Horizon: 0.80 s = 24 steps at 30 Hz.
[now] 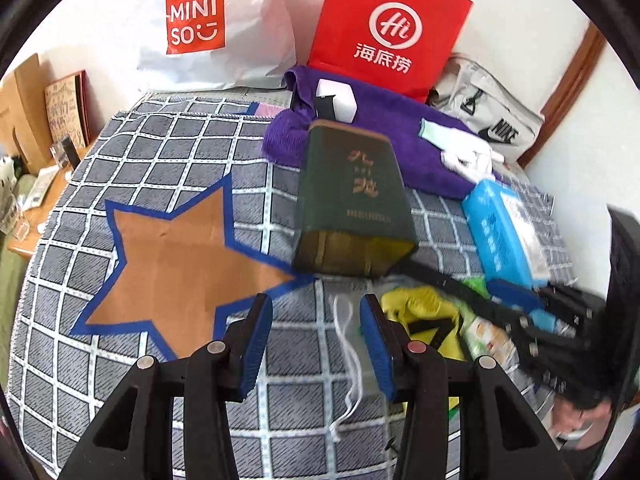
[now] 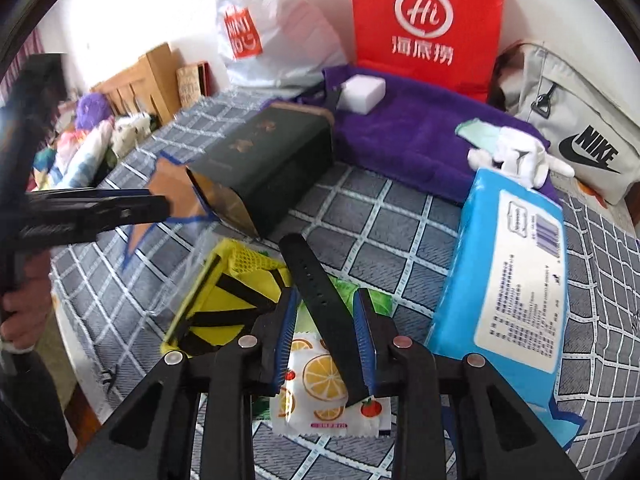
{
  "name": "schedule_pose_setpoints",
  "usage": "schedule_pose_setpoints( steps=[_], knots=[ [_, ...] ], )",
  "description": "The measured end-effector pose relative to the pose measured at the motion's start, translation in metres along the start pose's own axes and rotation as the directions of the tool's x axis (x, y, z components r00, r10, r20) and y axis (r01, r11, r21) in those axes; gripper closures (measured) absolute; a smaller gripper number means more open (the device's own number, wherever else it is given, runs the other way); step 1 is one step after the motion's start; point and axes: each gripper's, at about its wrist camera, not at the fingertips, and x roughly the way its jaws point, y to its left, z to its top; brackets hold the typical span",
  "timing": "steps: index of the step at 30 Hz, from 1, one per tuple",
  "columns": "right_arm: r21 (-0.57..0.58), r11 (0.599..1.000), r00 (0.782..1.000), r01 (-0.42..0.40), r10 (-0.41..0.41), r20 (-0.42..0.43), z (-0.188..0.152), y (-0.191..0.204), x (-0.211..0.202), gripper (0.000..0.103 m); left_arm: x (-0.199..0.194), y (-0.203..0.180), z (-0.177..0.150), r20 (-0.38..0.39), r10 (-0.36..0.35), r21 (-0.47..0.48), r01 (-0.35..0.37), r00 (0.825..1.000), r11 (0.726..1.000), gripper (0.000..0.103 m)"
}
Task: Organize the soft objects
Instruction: 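Move the left gripper to the yellow mesh bag and grasp it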
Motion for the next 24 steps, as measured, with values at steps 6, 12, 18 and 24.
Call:
schedule_pose_setpoints(
  steps=[6, 12, 18, 24],
  knots=[
    [-0.065, 0.997, 0.996, 0.05, -0.055, -0.068, 0.0, 0.008, 0.021, 0.073, 0.002, 0.009, -0.012, -0.005, -0.01, -0.009, 0.009, 1.0, 1.0, 0.06],
    [-0.042, 0.999, 0.998, 0.031, -0.033, -0.053, 0.004, 0.005, 0.02, 0.096, 0.0, 0.017, -0.016, -0.003, -0.032, -0.038, 0.032, 0.999, 0.999, 0.06],
    [0.039, 0.999, 1.0, -0.015, 0.015, -0.002, 0.006, -0.004, 0.011, 0.1, -0.003, 0.022, -0.02, -0.005, -0.03, -0.055, 0.03, 1.0, 0.998, 0.06],
    [0.095, 0.994, 0.995, -0.048, 0.039, 0.088, 0.004, -0.011, -0.012, 0.1, -0.006, 0.017, -0.022, -0.017, -0.035, -0.064, 0.034, 0.999, 0.997, 0.06]
  ],
)
